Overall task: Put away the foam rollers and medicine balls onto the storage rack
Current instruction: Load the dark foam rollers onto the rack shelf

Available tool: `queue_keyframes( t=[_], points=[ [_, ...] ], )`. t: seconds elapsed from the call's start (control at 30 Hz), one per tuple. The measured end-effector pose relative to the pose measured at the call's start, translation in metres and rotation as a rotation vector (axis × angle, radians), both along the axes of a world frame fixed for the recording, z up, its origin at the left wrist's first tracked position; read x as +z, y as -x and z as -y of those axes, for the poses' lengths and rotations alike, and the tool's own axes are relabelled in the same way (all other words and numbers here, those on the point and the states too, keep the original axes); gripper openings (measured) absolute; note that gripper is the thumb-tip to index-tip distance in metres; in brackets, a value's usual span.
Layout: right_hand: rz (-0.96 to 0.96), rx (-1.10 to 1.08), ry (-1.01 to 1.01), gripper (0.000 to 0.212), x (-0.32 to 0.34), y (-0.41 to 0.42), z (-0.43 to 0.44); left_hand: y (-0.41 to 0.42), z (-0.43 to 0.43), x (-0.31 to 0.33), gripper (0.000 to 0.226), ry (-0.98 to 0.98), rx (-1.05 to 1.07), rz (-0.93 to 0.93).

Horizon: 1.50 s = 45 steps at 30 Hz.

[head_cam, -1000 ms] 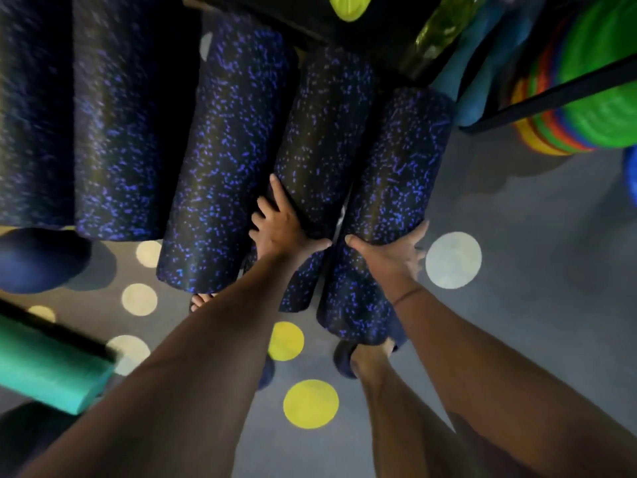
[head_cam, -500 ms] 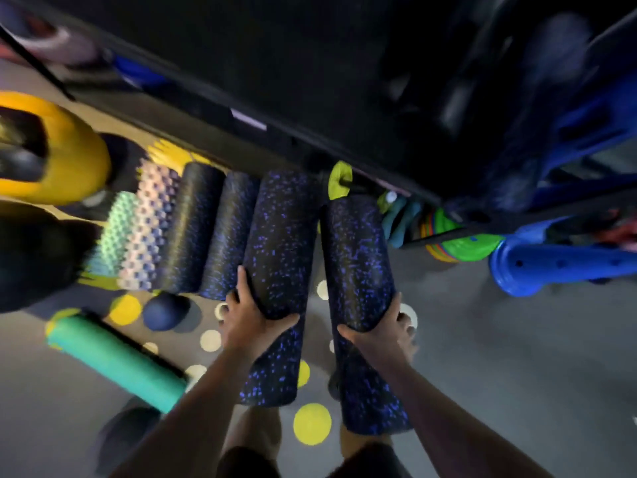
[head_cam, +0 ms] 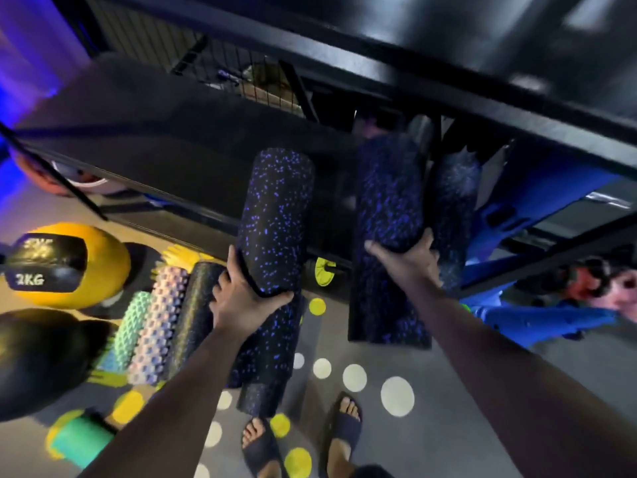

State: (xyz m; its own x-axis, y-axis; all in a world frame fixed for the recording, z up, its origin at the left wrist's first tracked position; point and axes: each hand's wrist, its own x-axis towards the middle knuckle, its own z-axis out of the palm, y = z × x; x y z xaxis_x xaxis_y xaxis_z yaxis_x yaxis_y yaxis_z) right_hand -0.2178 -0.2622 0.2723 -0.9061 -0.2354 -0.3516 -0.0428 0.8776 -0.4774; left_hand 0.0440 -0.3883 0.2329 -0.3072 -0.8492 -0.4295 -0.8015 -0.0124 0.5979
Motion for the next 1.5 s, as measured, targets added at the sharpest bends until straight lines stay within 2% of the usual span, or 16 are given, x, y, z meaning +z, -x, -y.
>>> queue_keyframes(
  t=[0.13, 0.27, 0.37, 0.43, 0.5, 0.57, 0.63, 0.77, 0.87, 0.97, 1.03, 1.1, 1.17, 1.27, 1.4, 1.5],
  points=[
    [-0.214, -0.096, 0.095, 0.101, 0.001, 0.077, 0.002, 0.069, 0.020, -0.007, 0.150, 0.043, -0.020, 0.021],
    [-0.245, 0.015, 0.046, 0.079, -0.022, 0.105, -0.017, 0.153, 0.047, -0.017, 0.148, 0.141, -0.061, -0.037],
    [-0.231, 0.103, 0.088, 0.080, -0.038, 0.115, -0.025, 0.216, 0.072, -0.030, 0.131, 0.228, -0.146, -0.206],
    [-0.221, 0.161, 0.105, 0.086, -0.044, 0.122, -0.022, 0.241, 0.079, -0.047, 0.105, 0.272, -0.238, -0.092],
    [-0.186, 0.183, 0.117, 0.087, -0.049, 0.128, -0.014, 0.245, 0.072, -0.067, 0.084, 0.199, -0.267, 0.074],
    [-0.166, 0.168, 0.140, 0.083, -0.052, 0.136, -0.003, 0.234, 0.054, -0.085, 0.079, 0.115, -0.314, 0.165],
    [-0.160, 0.153, 0.151, 0.081, -0.053, 0.144, 0.008, 0.221, 0.041, -0.099, 0.077, 0.137, -0.416, 0.218],
    [-0.168, 0.168, 0.158, 0.078, -0.059, 0.155, 0.013, 0.218, 0.035, -0.106, 0.070, 0.169, -0.531, 0.182],
    [-0.240, 0.198, 0.146, 0.074, -0.059, 0.157, 0.009, 0.215, 0.032, -0.100, 0.063, 0.144, -0.425, 0.003],
    [-0.531, 0.296, 0.175, 0.064, -0.057, 0.147, 0.008, 0.192, 0.021, -0.094, 0.053, 0.249, -0.125, -0.302],
    [-0.731, 0.386, 0.231, 0.051, -0.059, 0.123, 0.013, 0.165, 0.011, -0.096, 0.045, 0.332, 0.006, -0.335],
    [-0.801, 0.463, 0.324, 0.038, -0.065, 0.081, 0.019, 0.127, 0.001, -0.110, 0.033, 0.334, 0.095, -0.281],
    [-0.697, 0.584, 0.420, 0.031, -0.076, 0.021, 0.020, 0.079, -0.010, -0.133, 0.023, 0.249, 0.172, -0.180],
    [-0.350, 0.701, 0.407, 0.030, -0.123, -0.079, 0.015, -0.004, -0.025, -0.179, 0.021, 0.055, 0.181, 0.019],
    [0.076, 0.528, 0.078, 0.038, -0.235, -0.171, 0.019, -0.093, -0.017, -0.246, 0.030, -0.133, 0.121, 0.163],
    [0.241, 0.433, -0.112, 0.048, -0.326, -0.213, 0.024, -0.131, 0.001, -0.301, 0.039, -0.193, 0.096, 0.167]
  ],
)
